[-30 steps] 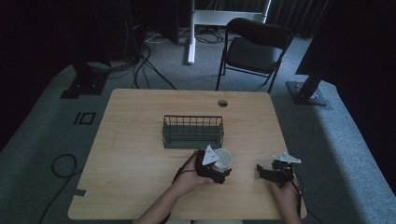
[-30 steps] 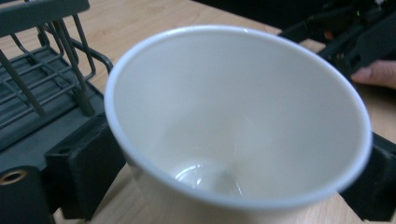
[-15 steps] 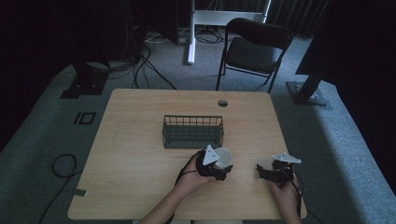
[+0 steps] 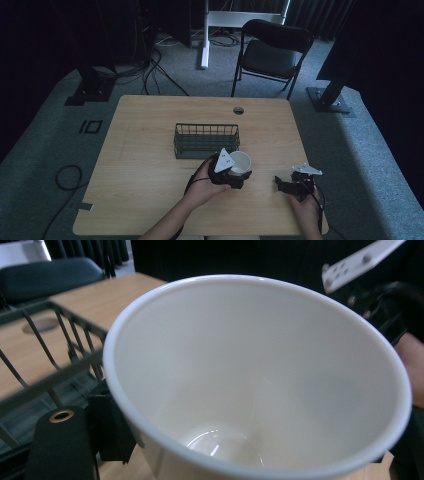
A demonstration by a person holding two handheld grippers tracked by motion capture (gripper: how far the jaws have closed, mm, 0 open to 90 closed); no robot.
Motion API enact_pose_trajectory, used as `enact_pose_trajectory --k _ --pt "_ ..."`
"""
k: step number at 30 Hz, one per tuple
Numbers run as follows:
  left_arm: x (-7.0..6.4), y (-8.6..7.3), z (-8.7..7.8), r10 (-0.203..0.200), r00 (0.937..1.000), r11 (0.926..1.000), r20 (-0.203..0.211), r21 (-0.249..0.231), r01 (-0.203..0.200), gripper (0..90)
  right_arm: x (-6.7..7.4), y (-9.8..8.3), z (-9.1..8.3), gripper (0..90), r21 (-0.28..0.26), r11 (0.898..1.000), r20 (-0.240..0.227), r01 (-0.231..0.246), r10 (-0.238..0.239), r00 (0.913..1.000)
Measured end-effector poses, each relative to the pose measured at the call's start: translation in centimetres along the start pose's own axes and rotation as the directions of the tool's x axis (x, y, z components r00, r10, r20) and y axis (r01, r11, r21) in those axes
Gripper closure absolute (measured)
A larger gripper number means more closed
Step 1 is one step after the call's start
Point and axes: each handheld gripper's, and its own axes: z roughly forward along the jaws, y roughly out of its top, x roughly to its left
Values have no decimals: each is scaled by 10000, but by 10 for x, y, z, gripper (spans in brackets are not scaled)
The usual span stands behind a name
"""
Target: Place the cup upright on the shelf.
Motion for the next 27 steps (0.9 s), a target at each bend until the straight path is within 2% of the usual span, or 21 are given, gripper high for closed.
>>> enact_pose_trajectory --k 5,11,13,17,18,23,25,26,27 --pt "1 14 -9 42 9999 9997 117 -226 -40 206 0 0 0 137 -7 10000 2 -9 9 10000" --pt "8 29 -19 40 10000 9983 -57 -577 -43 206 0 0 0 137 -13 10000 -1 -5 5 10000" --pt "13 37 -24 -97 9999 9972 -115 -747 88 206 0 0 0 136 -5 10000 -1 -1 1 10000" --pt "19 44 -29 -176 9992 9960 -359 -878 144 206 0 0 0 136 -5 10000 1 0 0 10000" --pt "23 48 -32 -115 9984 9958 -551 -914 64 206 0 0 0 137 -3 10000 1 -2 2 10000" --pt "32 56 -35 -374 9953 9930 -888 -1153 270 206 0 0 0 137 -4 10000 1 1 -1 10000" --pt "37 60 -36 -531 9917 9900 -1170 -1365 369 206 0 0 0 137 -11 10000 4 -6 6 10000" --pt "37 60 -36 -531 9917 9900 -1170 -1365 369 206 0 0 0 137 -10 10000 4 -5 5 10000" --pt "41 63 -37 -765 9872 9866 -1401 -1535 547 206 0 0 0 136 -12 10000 3 -7 7 10000"
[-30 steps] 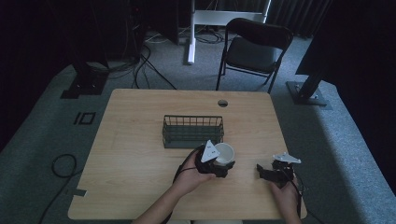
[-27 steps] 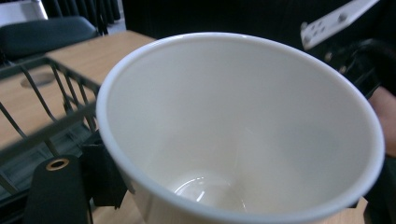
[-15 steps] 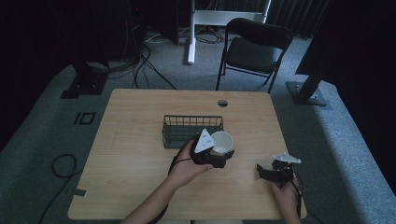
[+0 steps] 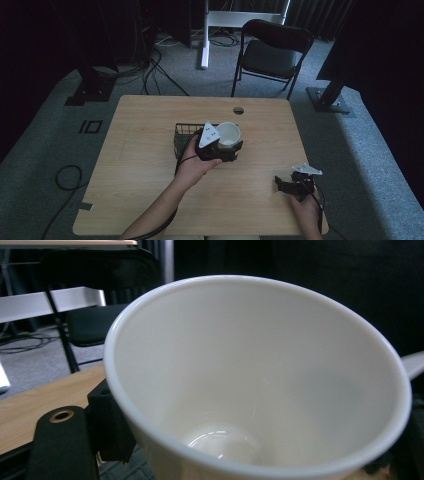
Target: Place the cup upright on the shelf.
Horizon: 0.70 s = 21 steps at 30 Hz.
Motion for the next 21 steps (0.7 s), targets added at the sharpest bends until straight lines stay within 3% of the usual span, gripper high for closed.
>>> enact_pose_trajectory --k 1,3,5,11,14,17,21 --pt "0 0 0 0 10000 10000 0 0 0 206 0 0 0 136 0 10000 0 0 0 10000" --pt "6 3 2 -365 9982 9991 -475 -215 355 206 0 0 0 137 -1 10000 -3 -1 1 10000" --pt "9 4 4 -424 9953 9988 -868 -297 400 206 0 0 0 137 2 10000 0 1 -1 10000" --pt "19 5 13 -993 9805 9947 -1698 -418 935 206 0 0 0 137 2 10000 -1 -3 3 10000" --pt "24 2 18 -1283 9678 9910 -2165 -650 1169 206 0 0 0 137 2 10000 -1 -1 1 10000" --pt "28 -2 22 -1626 9500 9858 -2665 -849 1449 205 0 0 0 137 2 10000 -3 6 -6 10000" --pt "31 -7 28 -2045 9183 9779 -3391 -1124 1762 206 0 0 0 137 1 10000 -1 2 -2 10000"
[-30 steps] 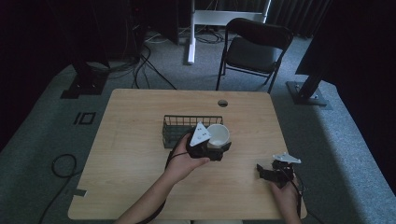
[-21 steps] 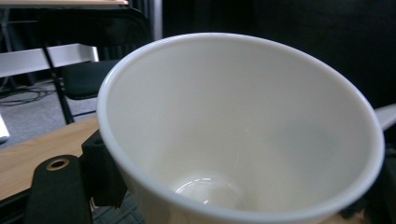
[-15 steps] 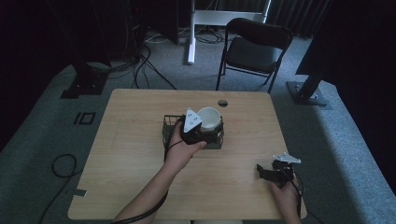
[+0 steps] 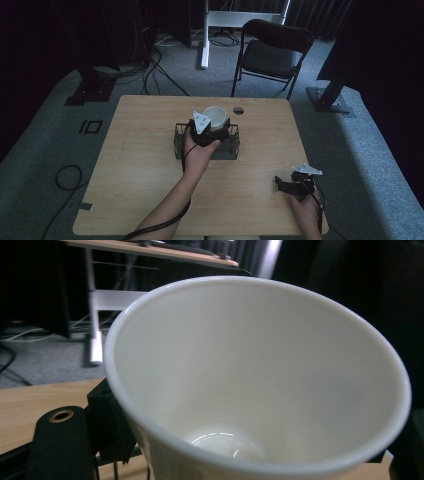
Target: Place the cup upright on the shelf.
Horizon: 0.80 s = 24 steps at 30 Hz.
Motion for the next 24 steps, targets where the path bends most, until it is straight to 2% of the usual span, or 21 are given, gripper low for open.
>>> enact_pose_trajectory --k 3,5,11,13,15,17,19,24 --pt "2 -6 7 -165 9988 9998 -452 93 169 206 0 0 0 137 -2 10000 1 2 -2 10000" --pt "4 -11 10 -103 9977 9997 -668 195 116 206 0 0 0 138 2 10000 -4 -4 4 10000" --pt "12 -26 20 -287 9954 9983 -910 489 332 206 0 0 0 140 1 10000 -13 12 -12 10000" --pt "13 -31 22 -107 9940 9980 -1089 614 175 206 0 0 0 140 1 10000 -15 11 -11 10000" --pt "14 -36 24 -234 9922 9965 -1227 768 330 206 0 0 0 140 0 10000 -15 13 -13 10000" --pt "14 -40 26 2 9897 9944 -1429 1047 149 205 0 0 0 140 0 10000 -14 11 -11 10000" --pt "14 -44 28 6 9884 9918 -1518 1265 189 205 0 0 0 140 -1 10000 -15 15 -15 10000" --pt "17 -51 32 262 9833 9885 -1800 1514 13 205 0 0 0 140 8 10000 -20 6 -6 10000"
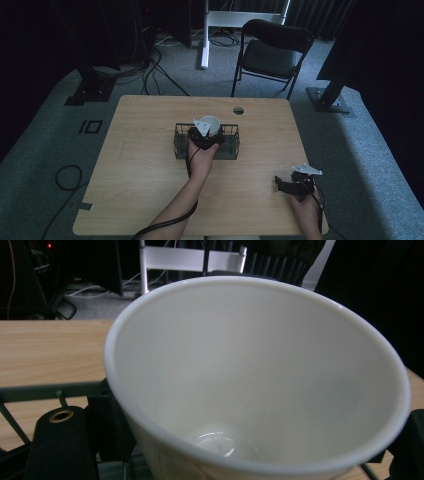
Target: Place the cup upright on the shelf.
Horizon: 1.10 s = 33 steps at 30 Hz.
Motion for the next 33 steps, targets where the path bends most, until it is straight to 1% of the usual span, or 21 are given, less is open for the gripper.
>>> enact_pose_trajectory --k 6,14,16,18,19,20,21,22,23,25,26,27,29,33 --pt "2 -6 3 107 9999 9998 -11 168 -106 205 0 0 0 141 -4 10000 -22 6 -6 10000" --pt "1 -8 4 481 9988 9988 -32 55 -481 203 0 0 0 140 -2 10000 -19 6 -6 10000" --pt "1 -8 4 432 9991 9990 5 110 -432 200 0 0 0 140 -2 10000 -19 6 -6 10000" --pt "1 -7 4 670 9977 9972 112 318 -673 176 0 0 0 141 -2 10000 -20 8 -8 10000" --pt "-1 -7 3 859 9961 9960 175 235 -863 145 0 0 0 141 -2 10000 -20 9 -9 10000" --pt "-1 -7 3 859 9961 9960 175 235 -863 142 0 0 0 140 0 10000 -20 7 -7 10000" --pt "-2 -6 2 1099 9937 9935 210 288 -1105 129 0 0 0 140 -4 10000 -23 4 -4 10000" --pt "-2 -6 2 1099 9937 9935 210 288 -1105 115 0 0 0 140 -4 10000 -23 4 -4 10000" --pt "-2 -6 2 1040 9942 9941 263 289 -1047 115 0 0 0 140 -4 10000 -22 4 -4 10000" --pt "-2 -5 0 1052 9939 9937 337 364 -1064 110 0 0 0 141 -1 10000 -19 6 -6 10000" --pt "-2 -4 -2 953 9946 9947 417 355 -968 102 0 0 0 140 0 10000 -21 7 -7 10000" --pt "-2 -4 -3 1032 9939 9940 400 337 -1045 102 0 0 0 140 0 10000 -20 5 -5 10000" --pt "-2 -4 -3 1032 9939 9940 400 337 -1045 102 0 0 0 140 -2 10000 -20 6 -6 10000" --pt "1 1 -10 1035 9934 9944 484 145 -1043 102 0 0 0 140 0 10000 -20 4 -4 10000"
